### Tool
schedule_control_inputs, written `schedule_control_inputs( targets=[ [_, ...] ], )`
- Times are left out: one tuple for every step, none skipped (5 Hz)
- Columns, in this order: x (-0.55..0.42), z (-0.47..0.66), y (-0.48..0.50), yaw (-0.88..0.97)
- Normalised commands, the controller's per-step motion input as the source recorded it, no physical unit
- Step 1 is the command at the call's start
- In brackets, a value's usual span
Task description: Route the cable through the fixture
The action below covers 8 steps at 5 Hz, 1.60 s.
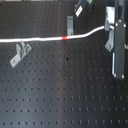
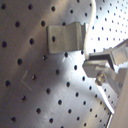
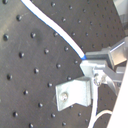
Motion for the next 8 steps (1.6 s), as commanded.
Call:
schedule_control_inputs(
  targets=[
    [-0.022, 0.13, 0.006, -0.08],
    [-0.045, 0.23, 0.102, -0.09],
    [-0.058, 0.3, 0.121, -0.08],
    [-0.049, 0.21, 0.161, -0.08],
    [-0.088, 0.24, 0.17, -0.09],
    [-0.089, 0.17, 0.183, -0.09],
    [-0.083, 0.13, 0.234, -0.13],
    [0.142, 0.25, 0.385, -0.09]
  ],
)
